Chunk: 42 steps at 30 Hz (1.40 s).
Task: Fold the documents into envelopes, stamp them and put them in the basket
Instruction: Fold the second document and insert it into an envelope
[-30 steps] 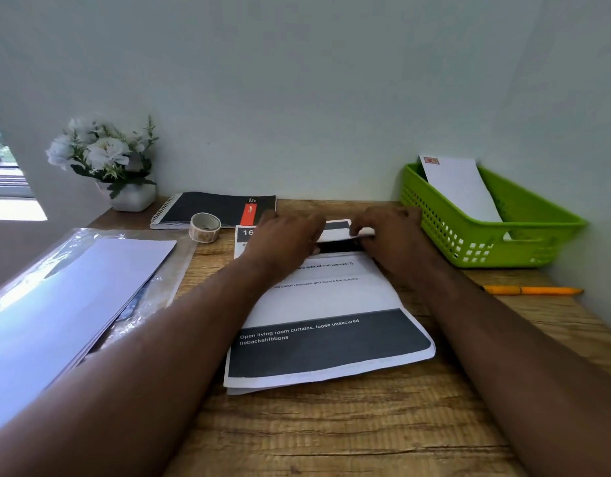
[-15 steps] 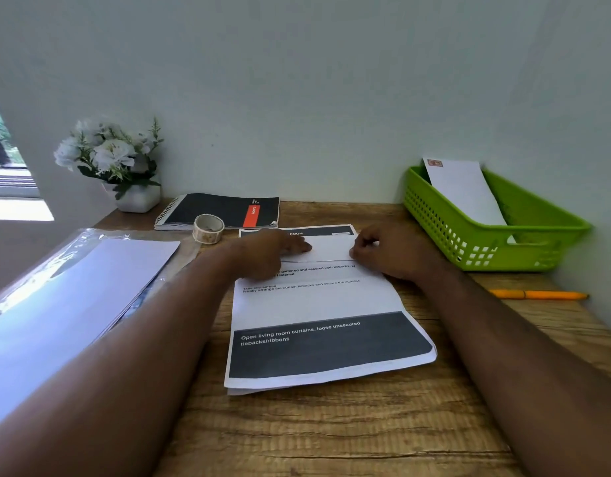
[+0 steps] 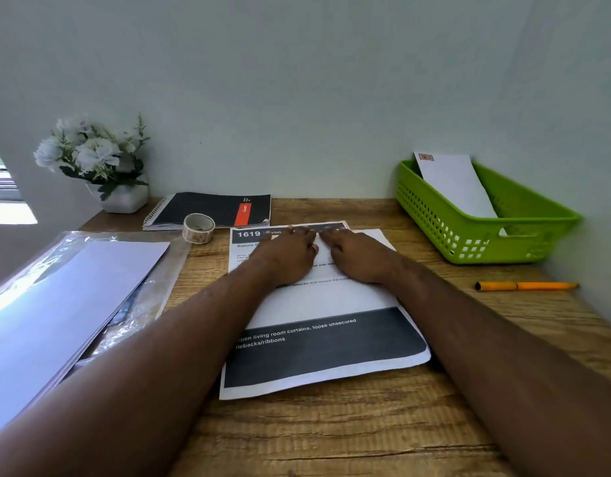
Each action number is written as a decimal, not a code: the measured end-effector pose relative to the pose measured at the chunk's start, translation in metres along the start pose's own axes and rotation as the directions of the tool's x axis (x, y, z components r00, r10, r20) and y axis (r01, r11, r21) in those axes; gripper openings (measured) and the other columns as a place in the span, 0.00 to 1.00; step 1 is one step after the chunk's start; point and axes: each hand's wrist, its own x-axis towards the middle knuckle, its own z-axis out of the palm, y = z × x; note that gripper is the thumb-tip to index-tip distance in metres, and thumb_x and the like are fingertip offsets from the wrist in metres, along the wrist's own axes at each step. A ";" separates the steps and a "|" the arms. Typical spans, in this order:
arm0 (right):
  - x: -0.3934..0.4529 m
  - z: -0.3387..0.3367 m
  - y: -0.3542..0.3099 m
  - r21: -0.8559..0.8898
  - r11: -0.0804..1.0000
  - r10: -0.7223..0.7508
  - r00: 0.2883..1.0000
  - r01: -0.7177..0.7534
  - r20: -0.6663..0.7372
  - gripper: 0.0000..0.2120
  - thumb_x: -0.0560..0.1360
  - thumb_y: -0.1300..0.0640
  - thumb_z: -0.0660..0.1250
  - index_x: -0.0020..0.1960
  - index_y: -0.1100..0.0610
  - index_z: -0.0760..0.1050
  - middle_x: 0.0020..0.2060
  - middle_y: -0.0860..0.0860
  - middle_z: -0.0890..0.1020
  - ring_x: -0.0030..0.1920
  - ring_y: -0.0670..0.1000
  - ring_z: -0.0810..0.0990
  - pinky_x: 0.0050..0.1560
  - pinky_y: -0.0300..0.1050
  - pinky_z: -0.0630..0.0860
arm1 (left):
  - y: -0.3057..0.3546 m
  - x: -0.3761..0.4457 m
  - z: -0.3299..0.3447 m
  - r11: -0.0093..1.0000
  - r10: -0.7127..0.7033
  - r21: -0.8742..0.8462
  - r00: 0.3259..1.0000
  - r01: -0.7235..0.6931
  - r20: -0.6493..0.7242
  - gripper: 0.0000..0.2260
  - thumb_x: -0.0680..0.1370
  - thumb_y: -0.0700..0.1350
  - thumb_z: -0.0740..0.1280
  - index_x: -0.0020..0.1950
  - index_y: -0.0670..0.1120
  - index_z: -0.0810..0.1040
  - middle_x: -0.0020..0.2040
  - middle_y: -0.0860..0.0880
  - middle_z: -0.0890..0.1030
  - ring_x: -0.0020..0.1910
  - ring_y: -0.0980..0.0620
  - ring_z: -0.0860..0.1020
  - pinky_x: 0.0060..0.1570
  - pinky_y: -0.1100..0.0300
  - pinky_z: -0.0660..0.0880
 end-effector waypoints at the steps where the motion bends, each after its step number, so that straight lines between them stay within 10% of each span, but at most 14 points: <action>1: 0.001 0.000 -0.002 -0.030 0.999 0.031 0.999 -0.030 0.011 0.23 0.81 0.56 0.50 0.75 0.53 0.59 0.74 0.51 0.64 0.73 0.53 0.63 0.69 0.57 0.61 | -0.001 0.001 0.001 1.000 -0.005 0.006 1.000 0.005 0.012 0.22 0.84 0.49 0.49 0.78 0.47 0.58 0.78 0.49 0.59 0.77 0.49 0.55 0.74 0.41 0.52; 10: 0.002 0.003 -0.003 -0.128 0.980 0.162 0.985 -0.153 0.066 0.23 0.82 0.45 0.43 0.76 0.43 0.53 0.76 0.40 0.55 0.77 0.52 0.52 0.68 0.72 0.45 | -0.003 0.002 0.003 1.000 -0.020 0.017 0.999 0.019 0.035 0.23 0.84 0.50 0.47 0.79 0.48 0.53 0.79 0.51 0.53 0.78 0.50 0.52 0.74 0.41 0.49; 22: -0.017 -0.002 0.035 -0.256 0.859 0.410 0.895 -0.443 -0.173 0.18 0.80 0.51 0.51 0.63 0.53 0.75 0.66 0.52 0.74 0.71 0.58 0.64 0.70 0.59 0.55 | -0.003 0.002 0.002 1.000 -0.001 -0.002 0.999 0.001 0.032 0.22 0.84 0.50 0.47 0.79 0.48 0.54 0.79 0.52 0.54 0.78 0.51 0.52 0.74 0.40 0.49; 26: -0.007 -0.001 0.022 -0.290 0.908 0.206 0.927 -0.301 -0.315 0.23 0.82 0.51 0.50 0.74 0.58 0.61 0.74 0.55 0.63 0.75 0.58 0.56 0.74 0.57 0.49 | -0.001 0.002 -0.001 1.000 0.021 0.010 0.999 -0.021 0.027 0.22 0.84 0.49 0.48 0.78 0.50 0.56 0.79 0.53 0.56 0.77 0.49 0.55 0.73 0.39 0.52; 30: 0.004 0.005 0.010 -0.039 0.998 0.050 0.993 -0.054 -0.107 0.22 0.83 0.50 0.49 0.72 0.59 0.62 0.74 0.55 0.63 0.73 0.58 0.61 0.71 0.56 0.60 | 0.002 0.000 -0.004 0.996 0.020 0.085 1.000 -0.022 0.024 0.21 0.83 0.49 0.47 0.78 0.54 0.56 0.78 0.57 0.58 0.78 0.48 0.51 0.73 0.35 0.45; 42: -0.003 -0.003 0.006 0.056 0.993 0.109 0.994 -0.108 -0.007 0.20 0.83 0.54 0.50 0.72 0.60 0.64 0.72 0.56 0.67 0.71 0.58 0.66 0.69 0.52 0.63 | -0.014 -0.032 -0.018 0.827 -0.234 0.487 0.959 0.282 -0.159 0.20 0.78 0.47 0.54 0.69 0.51 0.72 0.76 0.43 0.64 0.78 0.40 0.46 0.67 0.33 0.29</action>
